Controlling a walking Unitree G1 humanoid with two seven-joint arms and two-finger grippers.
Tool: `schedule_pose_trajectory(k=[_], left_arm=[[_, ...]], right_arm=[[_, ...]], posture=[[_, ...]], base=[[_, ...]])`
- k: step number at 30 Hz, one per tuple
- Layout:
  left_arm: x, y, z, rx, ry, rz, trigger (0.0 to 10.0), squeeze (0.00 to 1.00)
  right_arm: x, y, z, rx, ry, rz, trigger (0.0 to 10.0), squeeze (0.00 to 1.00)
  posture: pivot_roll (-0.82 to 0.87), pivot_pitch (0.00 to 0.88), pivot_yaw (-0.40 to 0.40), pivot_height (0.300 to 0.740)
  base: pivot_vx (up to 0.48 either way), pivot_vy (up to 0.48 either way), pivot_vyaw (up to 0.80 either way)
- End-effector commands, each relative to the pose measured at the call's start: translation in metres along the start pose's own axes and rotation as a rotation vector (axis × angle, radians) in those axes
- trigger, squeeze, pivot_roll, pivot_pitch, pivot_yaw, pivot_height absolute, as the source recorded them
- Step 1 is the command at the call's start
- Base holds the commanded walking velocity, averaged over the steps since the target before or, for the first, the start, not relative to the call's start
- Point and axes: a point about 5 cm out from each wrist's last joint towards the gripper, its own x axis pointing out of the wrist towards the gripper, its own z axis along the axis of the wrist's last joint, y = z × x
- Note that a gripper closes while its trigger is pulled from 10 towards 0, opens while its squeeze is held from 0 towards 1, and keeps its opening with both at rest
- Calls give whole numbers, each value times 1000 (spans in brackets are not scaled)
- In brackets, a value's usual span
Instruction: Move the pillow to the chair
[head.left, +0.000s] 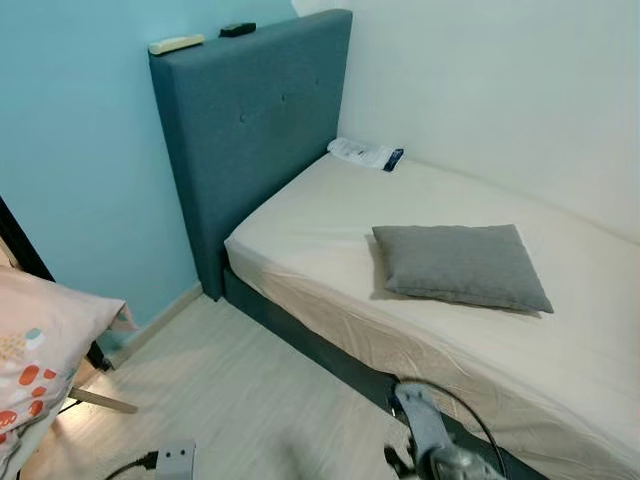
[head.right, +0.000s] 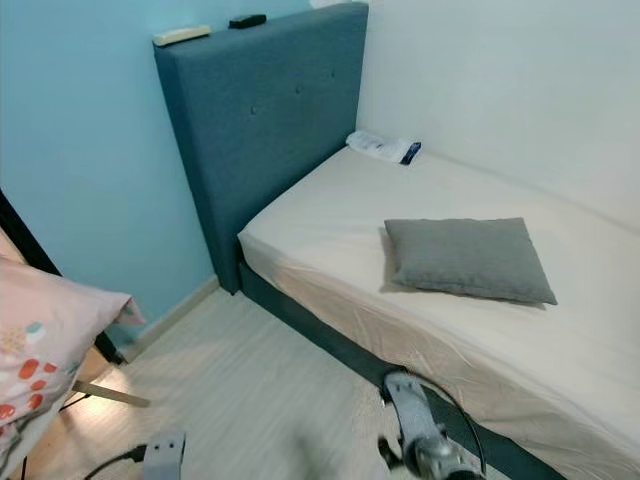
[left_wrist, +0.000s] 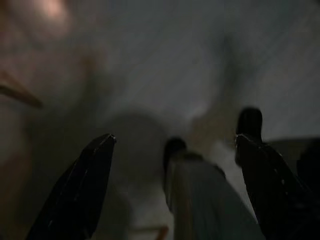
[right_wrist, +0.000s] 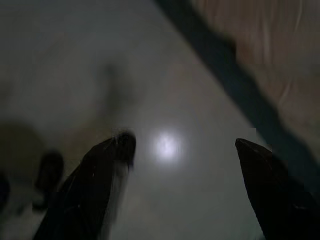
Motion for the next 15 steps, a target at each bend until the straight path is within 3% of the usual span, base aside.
schedule_pose_trajectory(k=[1, 11, 15], left_arm=[[1, 4, 7, 30, -27, 10, 10000, 0], [4, 5, 24, 48, -80, 16, 10000, 0], [2, 4, 12, 62, -37, 15, 10000, 0]], right_arm=[[1, 3, 10, 17, -37, 8, 10000, 0], [3, 7, 34, 13, -110, 7, 10000, 0], [3, 12, 18, -19, -40, 19, 10000, 0]], posture=[[-7, 25, -72, 740], [-13, 31, -69, 740], [-21, 57, -71, 740]], base=[[0, 0, 0], [0, 0, 0], [0, 0, 0]])
